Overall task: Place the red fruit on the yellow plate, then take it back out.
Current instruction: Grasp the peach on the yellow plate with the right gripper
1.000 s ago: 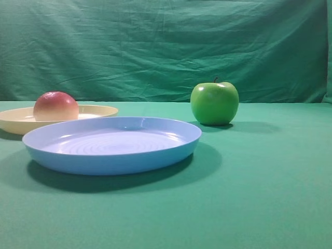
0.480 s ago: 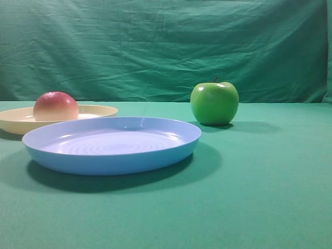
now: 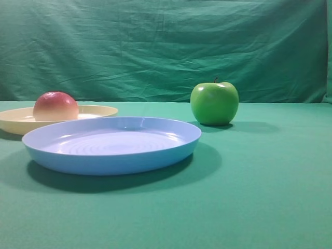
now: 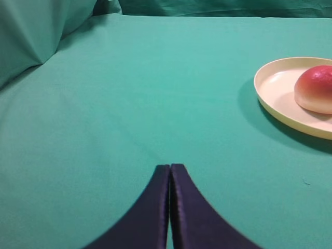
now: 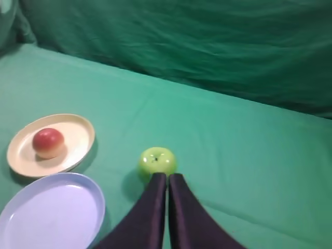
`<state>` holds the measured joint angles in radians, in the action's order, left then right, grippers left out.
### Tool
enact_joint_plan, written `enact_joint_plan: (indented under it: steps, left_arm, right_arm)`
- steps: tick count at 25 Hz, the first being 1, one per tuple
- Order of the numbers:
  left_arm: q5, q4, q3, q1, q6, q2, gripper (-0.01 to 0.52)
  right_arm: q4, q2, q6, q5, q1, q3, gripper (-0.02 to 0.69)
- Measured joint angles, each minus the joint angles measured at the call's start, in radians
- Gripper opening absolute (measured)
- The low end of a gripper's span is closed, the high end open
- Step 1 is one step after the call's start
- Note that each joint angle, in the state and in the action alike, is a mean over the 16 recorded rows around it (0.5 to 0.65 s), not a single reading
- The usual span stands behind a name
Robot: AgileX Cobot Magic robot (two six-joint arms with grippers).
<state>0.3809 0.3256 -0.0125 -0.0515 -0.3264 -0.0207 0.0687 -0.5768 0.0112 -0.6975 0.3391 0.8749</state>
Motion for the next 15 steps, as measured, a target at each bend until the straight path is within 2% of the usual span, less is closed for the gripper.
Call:
enact_joint_plan:
  steps: [7, 15]
  left_arm:
    - [0.000, 0.000, 0.000, 0.000, 0.000, 0.000, 0.000]
    - [0.000, 0.000, 0.000, 0.000, 0.000, 0.000, 0.000]
  right_arm:
    - [0.005, 0.211, 0.017, 0.112, -0.126, -0.219, 0.000]
    - [0.000, 0.445, 0.028, 0.187, -0.199, -0.478, 0.000]
